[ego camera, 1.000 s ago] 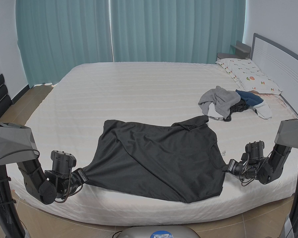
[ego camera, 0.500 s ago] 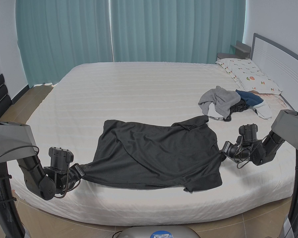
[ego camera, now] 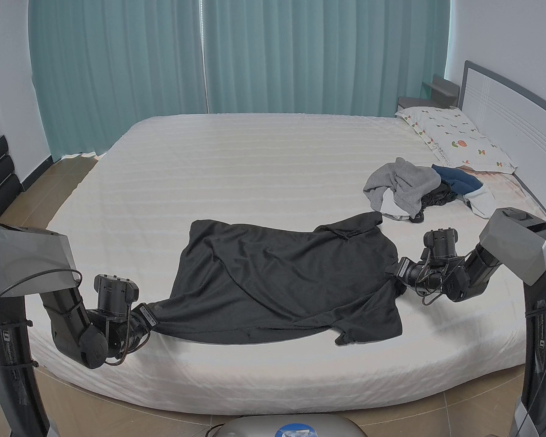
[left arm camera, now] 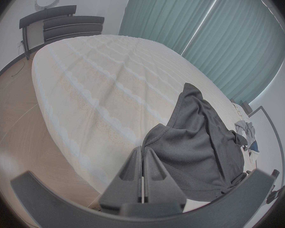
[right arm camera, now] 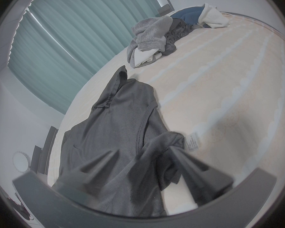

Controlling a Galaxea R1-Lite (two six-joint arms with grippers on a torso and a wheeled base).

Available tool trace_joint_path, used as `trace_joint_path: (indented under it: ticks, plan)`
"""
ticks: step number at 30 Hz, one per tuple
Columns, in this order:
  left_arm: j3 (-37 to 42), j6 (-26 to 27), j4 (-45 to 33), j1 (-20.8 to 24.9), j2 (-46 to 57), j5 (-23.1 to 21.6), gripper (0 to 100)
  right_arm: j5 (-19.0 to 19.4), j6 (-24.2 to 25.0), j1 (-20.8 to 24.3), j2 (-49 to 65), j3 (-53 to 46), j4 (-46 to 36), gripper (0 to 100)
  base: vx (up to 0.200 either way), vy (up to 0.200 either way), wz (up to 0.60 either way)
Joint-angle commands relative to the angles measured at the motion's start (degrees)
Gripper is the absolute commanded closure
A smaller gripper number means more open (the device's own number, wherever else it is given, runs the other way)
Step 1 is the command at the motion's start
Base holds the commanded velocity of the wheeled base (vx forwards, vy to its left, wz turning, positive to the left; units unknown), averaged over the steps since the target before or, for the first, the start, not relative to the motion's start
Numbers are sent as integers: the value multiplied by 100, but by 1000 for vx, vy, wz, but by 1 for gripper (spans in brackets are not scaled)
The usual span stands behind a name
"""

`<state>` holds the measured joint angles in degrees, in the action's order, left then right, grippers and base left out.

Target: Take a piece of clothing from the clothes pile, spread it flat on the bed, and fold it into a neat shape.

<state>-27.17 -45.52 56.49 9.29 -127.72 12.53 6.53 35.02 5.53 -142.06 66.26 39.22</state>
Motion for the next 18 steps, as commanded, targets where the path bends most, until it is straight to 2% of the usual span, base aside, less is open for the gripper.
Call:
trace_joint_path:
  ticks: [1, 4, 9, 10, 11, 12, 13, 18]
  plan:
    - [10, -1, 2, 3, -86, -14, 100, 129, 4, -211, 442, -368, 25, 0, 0, 0, 0]
    - [19, -1, 2, 12, -69, -23, 100, 357, -39, -334, 855, -781, 25, 0, 0, 0, 0]
    - [37, -10, 2, 20, -34, -32, 100, 436, -136, -422, 1180, -1247, 25, 0, 0, 0, 0]
    - [54, -1, 2, 20, -25, -40, 100, 674, -356, -413, 1418, -1871, 51, 0, 0, 0, 0]
    - [54, -1, 2, 20, -25, -40, 100, 674, -356, -413, 1418, -1871, 51, 0, 0, 0, 0]
    - [72, -1, 2, 20, -34, -49, 100, 911, -628, -378, 1541, -2354, 262, 0, 0, 0, 0]
    - [72, -1, 2, 20, -42, -49, 100, 964, -778, -343, 1541, -2618, 429, 0, 0, 0, 0]
    - [98, 8, 11, 47, -42, -58, 100, 964, -936, -44, 1382, -3215, 991, 0, 0, 0, 0]
